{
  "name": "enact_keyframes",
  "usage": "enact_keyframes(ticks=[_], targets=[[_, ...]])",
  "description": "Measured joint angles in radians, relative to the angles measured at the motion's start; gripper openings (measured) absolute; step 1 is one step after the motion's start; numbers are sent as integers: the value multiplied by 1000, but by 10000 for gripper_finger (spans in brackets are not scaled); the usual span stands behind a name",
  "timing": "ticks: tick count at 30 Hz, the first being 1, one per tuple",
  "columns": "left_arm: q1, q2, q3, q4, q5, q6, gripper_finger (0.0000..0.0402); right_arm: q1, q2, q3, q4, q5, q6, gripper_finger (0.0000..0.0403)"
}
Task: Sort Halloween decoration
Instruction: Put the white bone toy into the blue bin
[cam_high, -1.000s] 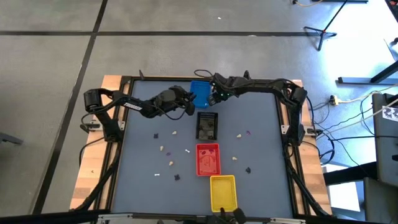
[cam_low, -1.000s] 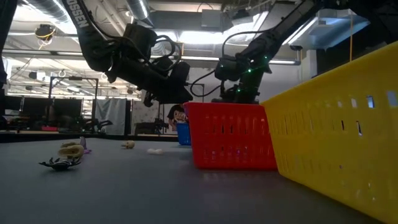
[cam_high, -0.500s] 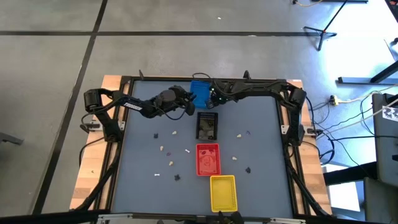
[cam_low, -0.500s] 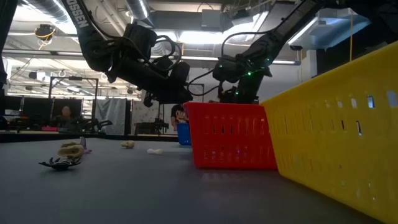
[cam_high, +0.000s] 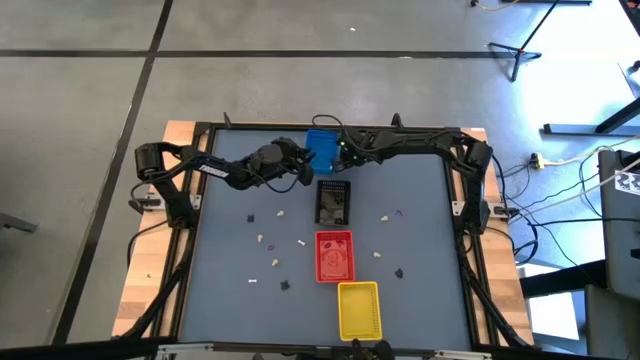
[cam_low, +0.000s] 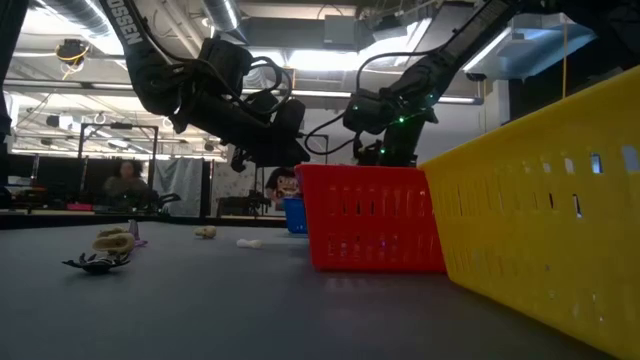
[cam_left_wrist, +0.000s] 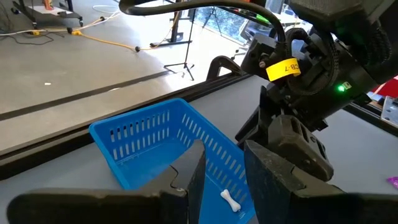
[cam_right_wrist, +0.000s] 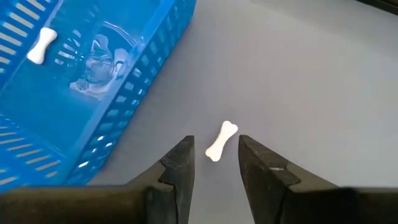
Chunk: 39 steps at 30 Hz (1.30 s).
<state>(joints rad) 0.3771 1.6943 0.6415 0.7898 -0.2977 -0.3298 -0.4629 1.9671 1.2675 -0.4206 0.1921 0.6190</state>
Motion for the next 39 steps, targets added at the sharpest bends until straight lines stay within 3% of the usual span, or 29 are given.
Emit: enact_keyframes(ticks=[12, 39], targets=[[0, 0, 0, 1, 0, 0, 103, 23, 21, 0, -1, 69, 5, 122], [0, 0, -1, 6, 3, 0, 103, 24, 66, 3, 11, 36, 5, 118]])
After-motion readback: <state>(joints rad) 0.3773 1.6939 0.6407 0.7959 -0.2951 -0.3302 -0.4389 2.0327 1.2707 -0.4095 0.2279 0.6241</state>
